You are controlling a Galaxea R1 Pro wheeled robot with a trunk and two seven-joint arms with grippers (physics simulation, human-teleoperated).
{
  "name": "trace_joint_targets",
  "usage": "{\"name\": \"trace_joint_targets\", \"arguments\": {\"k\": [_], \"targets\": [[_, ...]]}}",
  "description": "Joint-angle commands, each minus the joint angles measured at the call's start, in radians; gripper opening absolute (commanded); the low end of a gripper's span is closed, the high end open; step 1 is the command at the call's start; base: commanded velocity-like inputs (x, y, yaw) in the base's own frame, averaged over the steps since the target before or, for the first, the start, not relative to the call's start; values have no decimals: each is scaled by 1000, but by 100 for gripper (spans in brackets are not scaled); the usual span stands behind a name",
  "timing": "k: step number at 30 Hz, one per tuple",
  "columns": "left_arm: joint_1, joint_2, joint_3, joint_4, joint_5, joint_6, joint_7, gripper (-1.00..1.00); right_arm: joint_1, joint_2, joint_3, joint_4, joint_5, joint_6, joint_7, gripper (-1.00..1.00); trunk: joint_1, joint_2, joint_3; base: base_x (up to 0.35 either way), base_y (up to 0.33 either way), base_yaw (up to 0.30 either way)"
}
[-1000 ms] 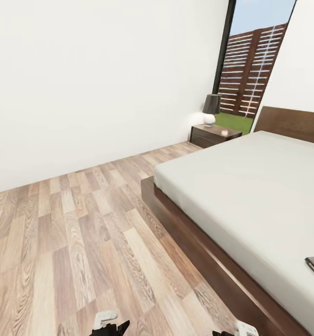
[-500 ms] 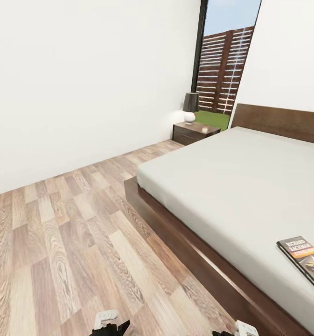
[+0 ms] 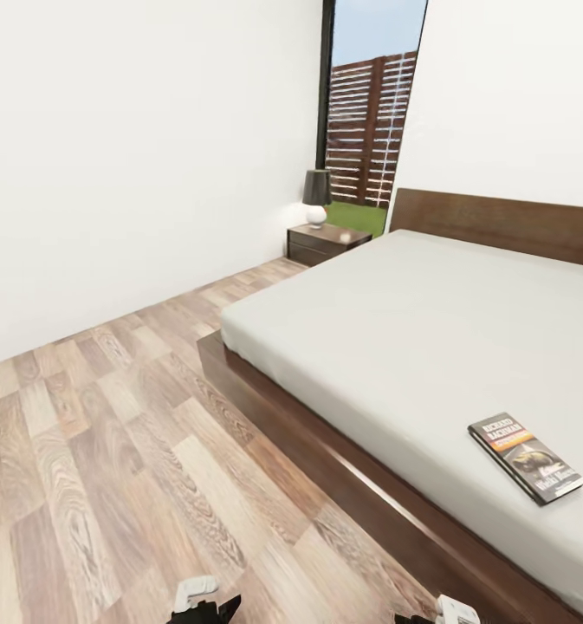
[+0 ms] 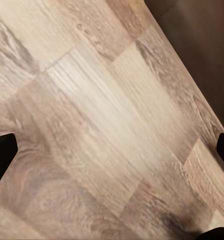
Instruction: In the bedroom, move the book from the bed onto either nightstand, and place the two sandals side by side next to the bed.
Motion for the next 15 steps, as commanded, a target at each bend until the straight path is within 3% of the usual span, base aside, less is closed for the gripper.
{"name": "trace_joint_targets", "arguments": {"k": [1, 15], "targets": [[0, 0, 7, 1, -2, -1, -6, 100, -1, 0, -2, 1, -6, 1, 4, 100, 0, 0, -1, 0, 0, -259], [0, 0, 7, 1, -2, -1, -6, 100, -1, 0, -2, 1, -6, 1, 5, 100, 0, 0, -6, 0, 0, -259]]}}
